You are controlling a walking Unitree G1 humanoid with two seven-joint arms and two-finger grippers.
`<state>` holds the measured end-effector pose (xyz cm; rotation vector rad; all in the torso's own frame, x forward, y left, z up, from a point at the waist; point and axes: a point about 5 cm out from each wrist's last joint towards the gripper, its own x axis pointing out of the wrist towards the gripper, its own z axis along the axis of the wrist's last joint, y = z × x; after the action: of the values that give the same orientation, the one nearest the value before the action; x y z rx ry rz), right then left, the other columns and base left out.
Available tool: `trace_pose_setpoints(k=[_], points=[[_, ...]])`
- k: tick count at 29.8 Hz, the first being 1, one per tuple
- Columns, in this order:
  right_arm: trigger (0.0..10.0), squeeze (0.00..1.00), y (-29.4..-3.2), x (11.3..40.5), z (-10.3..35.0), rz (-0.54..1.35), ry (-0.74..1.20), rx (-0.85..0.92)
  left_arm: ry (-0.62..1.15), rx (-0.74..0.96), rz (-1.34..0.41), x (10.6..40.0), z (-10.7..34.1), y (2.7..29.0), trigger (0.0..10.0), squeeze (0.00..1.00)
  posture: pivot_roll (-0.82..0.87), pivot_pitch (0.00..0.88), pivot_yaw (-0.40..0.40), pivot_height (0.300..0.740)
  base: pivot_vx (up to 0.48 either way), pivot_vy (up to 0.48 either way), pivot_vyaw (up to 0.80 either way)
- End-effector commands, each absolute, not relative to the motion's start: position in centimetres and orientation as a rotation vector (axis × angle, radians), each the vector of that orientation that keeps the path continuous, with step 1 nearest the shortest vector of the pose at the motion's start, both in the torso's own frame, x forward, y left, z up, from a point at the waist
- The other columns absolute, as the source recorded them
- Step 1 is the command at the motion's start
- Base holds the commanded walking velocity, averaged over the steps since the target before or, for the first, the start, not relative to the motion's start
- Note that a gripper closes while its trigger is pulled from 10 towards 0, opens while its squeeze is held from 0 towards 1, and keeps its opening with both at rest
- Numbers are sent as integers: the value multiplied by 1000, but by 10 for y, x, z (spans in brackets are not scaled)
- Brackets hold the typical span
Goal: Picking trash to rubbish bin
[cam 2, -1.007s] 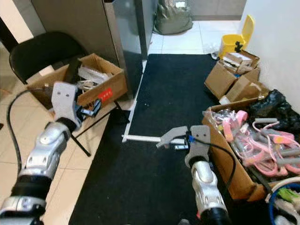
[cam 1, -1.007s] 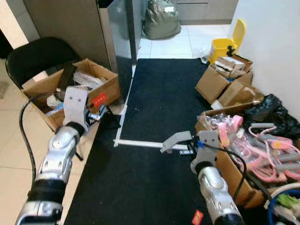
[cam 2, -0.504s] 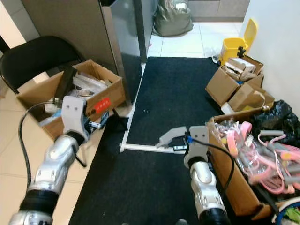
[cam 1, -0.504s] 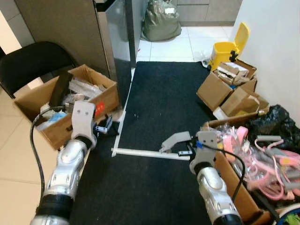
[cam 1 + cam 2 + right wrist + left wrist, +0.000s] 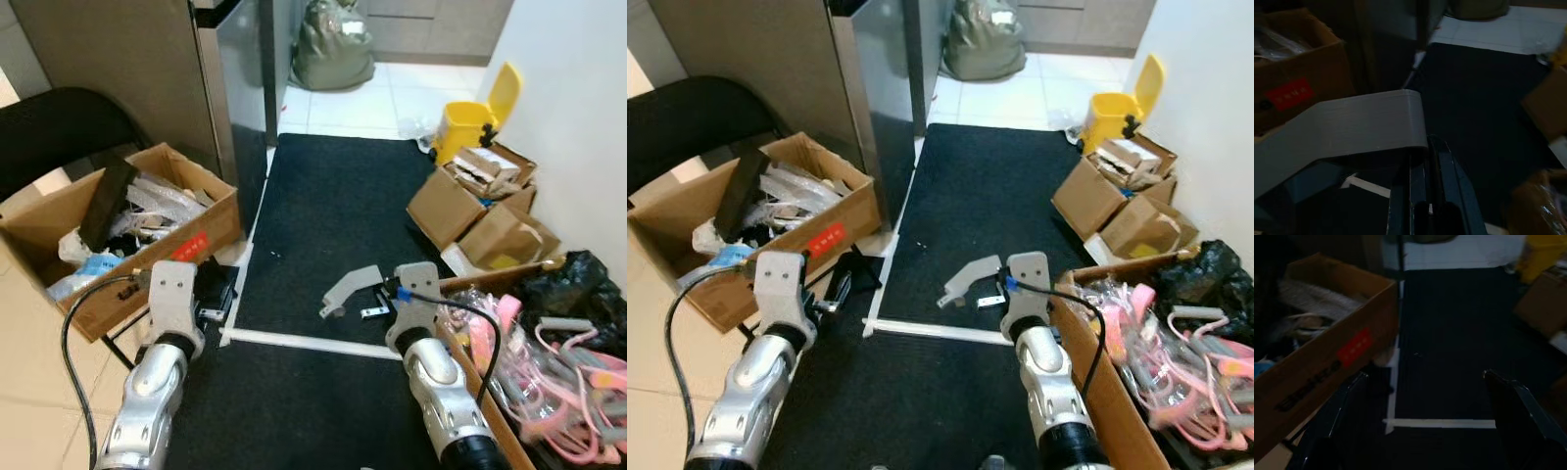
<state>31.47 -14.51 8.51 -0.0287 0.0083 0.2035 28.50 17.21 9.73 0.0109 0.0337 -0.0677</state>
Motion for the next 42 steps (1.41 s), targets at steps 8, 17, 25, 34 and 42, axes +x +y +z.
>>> trace_pose_setpoints(k=[8, 17, 25, 34, 42], points=[[10000, 0, -137, 315, 90, 278, -5, -33, 11, -5, -55, 282, 107, 164, 10000, 0, 64, 137, -1, 740, 379, 0, 600], [10000, 0, -137, 318, 95, 285, -17, -36, 1, -5, -55, 282, 109, 163, 10000, 0, 61, 126, -5, 740, 377, 0, 800], [10000, 0, -142, 323, 96, 229, -15, -57, -1, 0, -52, 281, 112, 164, 10000, 0, 65, 117, -11, 740, 378, 0, 400], [10000, 0, -144, 324, 96, 214, -14, -58, -2, 4, -50, 282, 113, 165, 10000, 0, 69, 104, -12, 740, 375, 0, 0], [10000, 0, -143, 326, 97, 212, -14, -67, -8, 6, -53, 284, 115, 165, 10000, 0, 70, 100, -12, 740, 374, 0, 0]])
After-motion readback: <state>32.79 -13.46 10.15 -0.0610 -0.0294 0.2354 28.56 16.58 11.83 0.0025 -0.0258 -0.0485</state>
